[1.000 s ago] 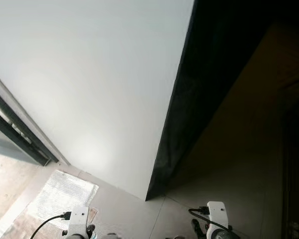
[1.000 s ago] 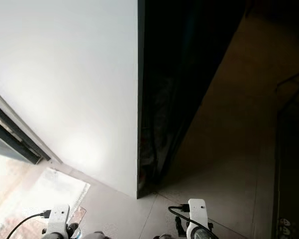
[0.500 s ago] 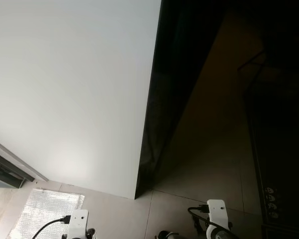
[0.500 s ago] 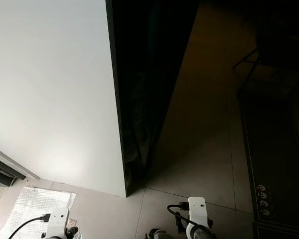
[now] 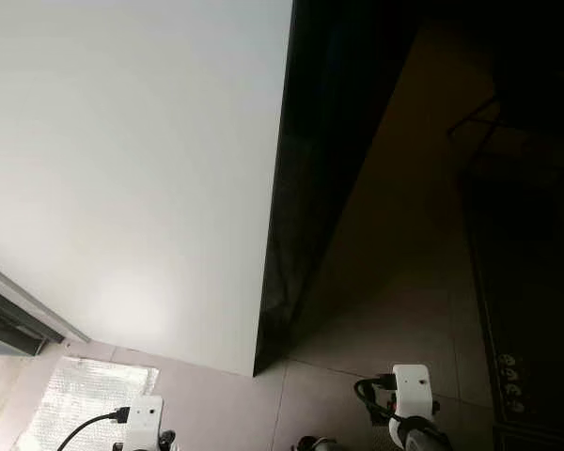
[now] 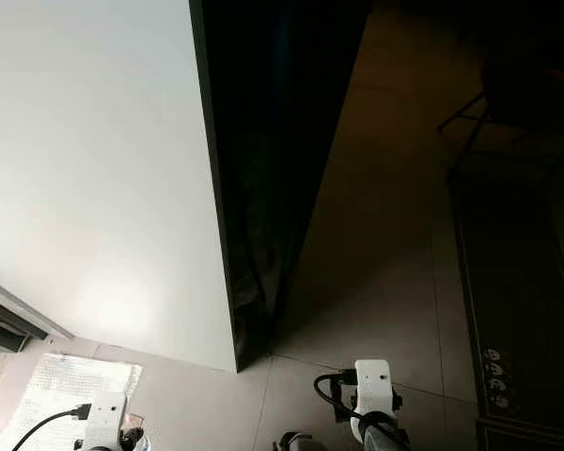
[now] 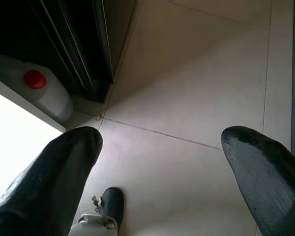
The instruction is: Restocking fridge
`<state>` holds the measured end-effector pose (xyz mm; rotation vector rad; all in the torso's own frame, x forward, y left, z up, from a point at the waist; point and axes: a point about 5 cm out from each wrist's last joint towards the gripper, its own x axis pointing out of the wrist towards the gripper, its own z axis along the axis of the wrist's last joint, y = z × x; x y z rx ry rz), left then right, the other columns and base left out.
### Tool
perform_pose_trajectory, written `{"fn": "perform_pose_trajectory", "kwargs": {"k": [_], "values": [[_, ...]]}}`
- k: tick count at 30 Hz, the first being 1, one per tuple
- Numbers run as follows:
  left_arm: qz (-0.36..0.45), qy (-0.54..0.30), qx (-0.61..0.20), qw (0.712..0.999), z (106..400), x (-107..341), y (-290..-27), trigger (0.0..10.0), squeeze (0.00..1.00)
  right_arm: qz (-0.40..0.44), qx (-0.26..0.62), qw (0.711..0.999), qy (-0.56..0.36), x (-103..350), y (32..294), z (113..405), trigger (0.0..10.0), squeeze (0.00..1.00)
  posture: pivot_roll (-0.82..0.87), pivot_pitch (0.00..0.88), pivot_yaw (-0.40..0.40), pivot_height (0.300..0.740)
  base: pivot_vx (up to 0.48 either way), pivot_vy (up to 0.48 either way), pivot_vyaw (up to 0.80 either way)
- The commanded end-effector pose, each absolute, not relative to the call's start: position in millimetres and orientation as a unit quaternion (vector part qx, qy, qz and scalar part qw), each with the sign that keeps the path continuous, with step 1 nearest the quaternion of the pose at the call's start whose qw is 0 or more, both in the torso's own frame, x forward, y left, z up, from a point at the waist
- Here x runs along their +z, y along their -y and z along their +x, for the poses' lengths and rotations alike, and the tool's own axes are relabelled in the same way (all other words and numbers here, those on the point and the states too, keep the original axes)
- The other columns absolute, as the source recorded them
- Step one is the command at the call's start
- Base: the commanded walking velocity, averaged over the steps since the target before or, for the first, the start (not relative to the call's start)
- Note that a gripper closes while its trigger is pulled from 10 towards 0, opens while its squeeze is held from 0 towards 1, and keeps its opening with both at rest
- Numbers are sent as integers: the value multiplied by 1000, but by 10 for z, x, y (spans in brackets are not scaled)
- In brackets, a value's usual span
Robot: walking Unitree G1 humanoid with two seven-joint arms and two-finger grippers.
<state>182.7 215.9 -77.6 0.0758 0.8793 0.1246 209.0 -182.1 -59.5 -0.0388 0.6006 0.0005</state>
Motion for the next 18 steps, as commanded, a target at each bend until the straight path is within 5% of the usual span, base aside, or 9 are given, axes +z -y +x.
{"fn": "perform_pose_trajectory", "kwargs": {"k": [1,18], "values": [[43,-432,64,899,1747,-809,-2174,10000,0,-29,1,954,-299,-622,1846,2026,10000,0,-10,147,-72,740,0,0,0],[43,-431,64,899,1746,-809,-2174,10000,0,-31,1,955,-295,-619,1845,2022,10000,0,-10,147,-72,740,0,0,0]]}}
